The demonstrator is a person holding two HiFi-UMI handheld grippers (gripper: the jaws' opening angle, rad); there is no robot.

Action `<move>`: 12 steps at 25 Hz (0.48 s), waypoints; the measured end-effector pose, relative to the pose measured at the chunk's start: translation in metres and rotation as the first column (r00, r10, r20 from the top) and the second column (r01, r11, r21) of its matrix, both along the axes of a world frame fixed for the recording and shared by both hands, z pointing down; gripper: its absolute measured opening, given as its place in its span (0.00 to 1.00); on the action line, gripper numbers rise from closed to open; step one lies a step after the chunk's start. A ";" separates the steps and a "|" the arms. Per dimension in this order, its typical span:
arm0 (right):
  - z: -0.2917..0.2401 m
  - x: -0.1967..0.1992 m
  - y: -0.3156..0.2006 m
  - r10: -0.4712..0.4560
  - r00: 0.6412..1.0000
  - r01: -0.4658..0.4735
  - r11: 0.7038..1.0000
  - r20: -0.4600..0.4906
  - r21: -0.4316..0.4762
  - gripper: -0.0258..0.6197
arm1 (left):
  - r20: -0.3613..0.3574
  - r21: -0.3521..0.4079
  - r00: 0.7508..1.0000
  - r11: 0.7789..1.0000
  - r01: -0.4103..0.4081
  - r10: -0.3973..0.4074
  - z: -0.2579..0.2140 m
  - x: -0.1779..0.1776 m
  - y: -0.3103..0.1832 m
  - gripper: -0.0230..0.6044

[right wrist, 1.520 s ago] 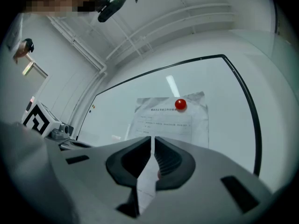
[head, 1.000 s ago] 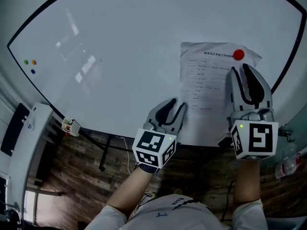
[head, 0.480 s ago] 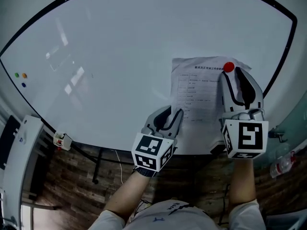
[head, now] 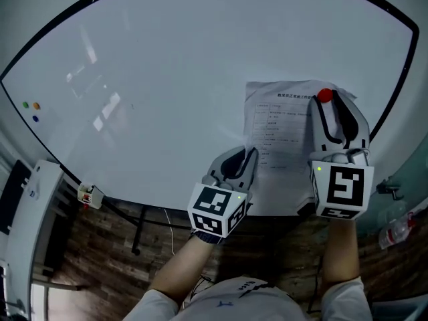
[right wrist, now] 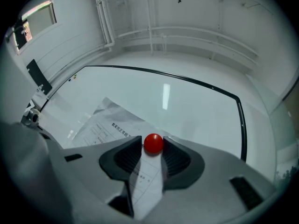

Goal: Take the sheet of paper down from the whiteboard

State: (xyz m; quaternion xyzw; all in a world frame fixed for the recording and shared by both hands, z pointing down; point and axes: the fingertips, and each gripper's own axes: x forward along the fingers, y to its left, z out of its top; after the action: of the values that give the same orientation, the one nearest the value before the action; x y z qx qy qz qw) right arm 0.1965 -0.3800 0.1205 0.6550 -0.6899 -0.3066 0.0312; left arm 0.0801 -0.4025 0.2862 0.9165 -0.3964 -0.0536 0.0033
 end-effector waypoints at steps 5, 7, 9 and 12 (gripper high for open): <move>-0.002 0.004 0.002 0.016 1.000 -0.016 1.000 0.009 0.014 0.25 | 0.018 0.018 1.000 1.000 0.001 -0.001 -0.003 -0.001 0.001 0.06; -0.001 0.004 0.003 0.017 1.000 -0.017 1.000 0.009 0.012 0.24 | 0.011 0.014 1.000 1.000 0.000 0.000 -0.002 -0.003 0.003 0.06; -0.001 0.004 0.003 0.011 1.000 -0.011 1.000 0.013 0.012 0.24 | 0.003 0.010 1.000 1.000 -0.001 0.001 -0.003 -0.005 0.005 0.06; -0.001 0.004 0.002 0.005 1.000 -0.005 1.000 0.023 0.013 0.24 | -0.004 0.009 1.000 1.000 -0.007 0.007 -0.004 -0.005 0.006 0.06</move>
State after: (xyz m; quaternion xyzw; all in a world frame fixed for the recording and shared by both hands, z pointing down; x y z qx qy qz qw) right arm 0.2009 -0.3777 0.1191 0.6604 -0.6866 -0.3034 0.0200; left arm 0.0746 -0.3964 0.2819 0.9178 -0.3928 -0.0575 0.0001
